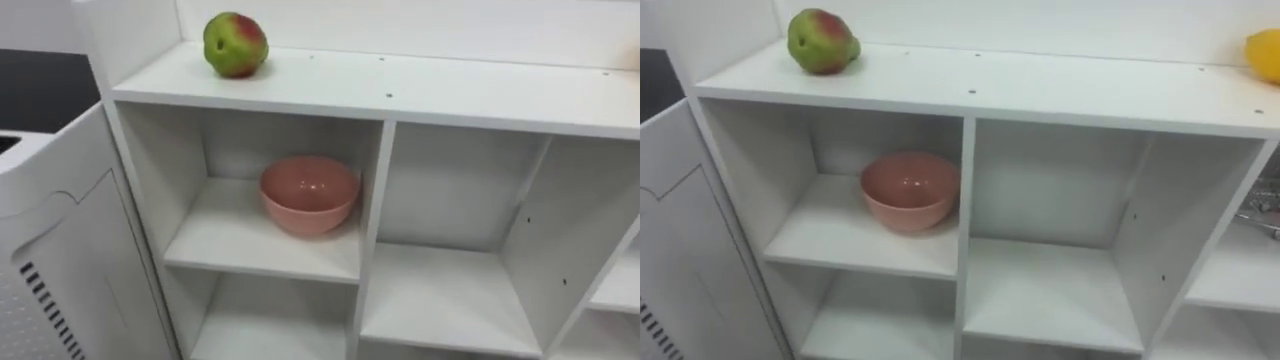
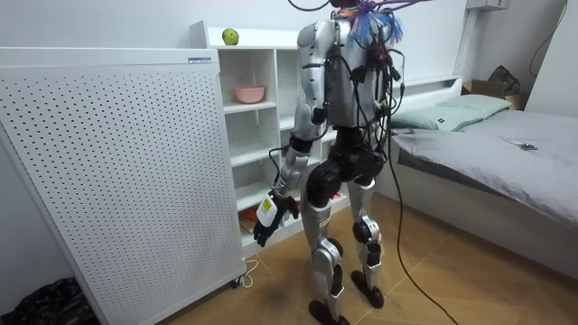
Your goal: Arrange fruit in the closet
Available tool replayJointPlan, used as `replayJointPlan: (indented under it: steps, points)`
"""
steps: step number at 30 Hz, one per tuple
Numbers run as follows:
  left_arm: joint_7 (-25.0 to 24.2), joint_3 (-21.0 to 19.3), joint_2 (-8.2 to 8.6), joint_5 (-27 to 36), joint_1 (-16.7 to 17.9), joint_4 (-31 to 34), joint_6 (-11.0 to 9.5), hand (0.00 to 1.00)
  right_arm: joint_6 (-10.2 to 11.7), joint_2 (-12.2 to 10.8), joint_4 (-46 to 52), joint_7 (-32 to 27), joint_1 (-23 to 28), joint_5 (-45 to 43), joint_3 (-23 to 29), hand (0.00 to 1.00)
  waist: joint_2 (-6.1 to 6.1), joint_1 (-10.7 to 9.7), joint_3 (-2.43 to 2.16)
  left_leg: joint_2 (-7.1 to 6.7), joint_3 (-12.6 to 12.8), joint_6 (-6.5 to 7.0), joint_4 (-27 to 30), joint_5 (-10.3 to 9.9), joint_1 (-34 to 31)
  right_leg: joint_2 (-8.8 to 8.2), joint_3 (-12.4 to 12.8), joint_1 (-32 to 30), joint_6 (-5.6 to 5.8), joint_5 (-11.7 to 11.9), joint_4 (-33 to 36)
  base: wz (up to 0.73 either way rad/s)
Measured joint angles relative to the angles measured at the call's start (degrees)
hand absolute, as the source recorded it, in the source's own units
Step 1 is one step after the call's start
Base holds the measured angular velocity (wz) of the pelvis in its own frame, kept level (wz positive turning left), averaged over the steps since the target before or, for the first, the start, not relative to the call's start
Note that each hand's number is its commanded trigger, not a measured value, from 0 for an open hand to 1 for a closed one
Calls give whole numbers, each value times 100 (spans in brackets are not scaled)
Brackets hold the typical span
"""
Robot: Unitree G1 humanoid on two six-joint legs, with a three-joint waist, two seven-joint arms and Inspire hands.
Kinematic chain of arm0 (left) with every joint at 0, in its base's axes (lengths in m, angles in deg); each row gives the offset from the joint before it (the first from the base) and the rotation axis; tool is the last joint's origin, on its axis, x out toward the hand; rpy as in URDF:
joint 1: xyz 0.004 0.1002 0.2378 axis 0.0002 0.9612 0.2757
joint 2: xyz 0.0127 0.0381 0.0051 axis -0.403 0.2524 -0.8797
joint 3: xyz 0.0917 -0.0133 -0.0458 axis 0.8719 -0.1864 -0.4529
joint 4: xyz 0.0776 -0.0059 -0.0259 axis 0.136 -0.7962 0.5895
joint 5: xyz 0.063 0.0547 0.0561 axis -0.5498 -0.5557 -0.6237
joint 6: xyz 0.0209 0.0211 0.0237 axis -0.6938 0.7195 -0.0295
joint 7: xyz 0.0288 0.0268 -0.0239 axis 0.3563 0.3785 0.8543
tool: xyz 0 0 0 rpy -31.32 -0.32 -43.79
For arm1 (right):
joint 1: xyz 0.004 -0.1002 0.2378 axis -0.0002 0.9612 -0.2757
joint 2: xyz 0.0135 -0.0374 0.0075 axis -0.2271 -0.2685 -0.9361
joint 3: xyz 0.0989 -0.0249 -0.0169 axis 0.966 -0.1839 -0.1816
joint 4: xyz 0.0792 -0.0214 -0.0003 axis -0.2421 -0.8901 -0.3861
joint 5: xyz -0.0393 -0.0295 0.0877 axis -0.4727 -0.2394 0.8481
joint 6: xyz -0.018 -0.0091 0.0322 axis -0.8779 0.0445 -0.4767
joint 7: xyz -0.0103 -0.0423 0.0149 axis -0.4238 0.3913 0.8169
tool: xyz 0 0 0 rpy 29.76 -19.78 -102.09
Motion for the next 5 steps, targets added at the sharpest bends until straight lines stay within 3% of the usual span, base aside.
replayJointPlan:
  steps: [5]
  points:
    - [-21,-195,127,3,26,-3,12,0,-12,-132,29,15,270,-160,211,0,47,-40,30,-6,28,-4,-81,-3,198,8,57,145,19,10,-1,-4]
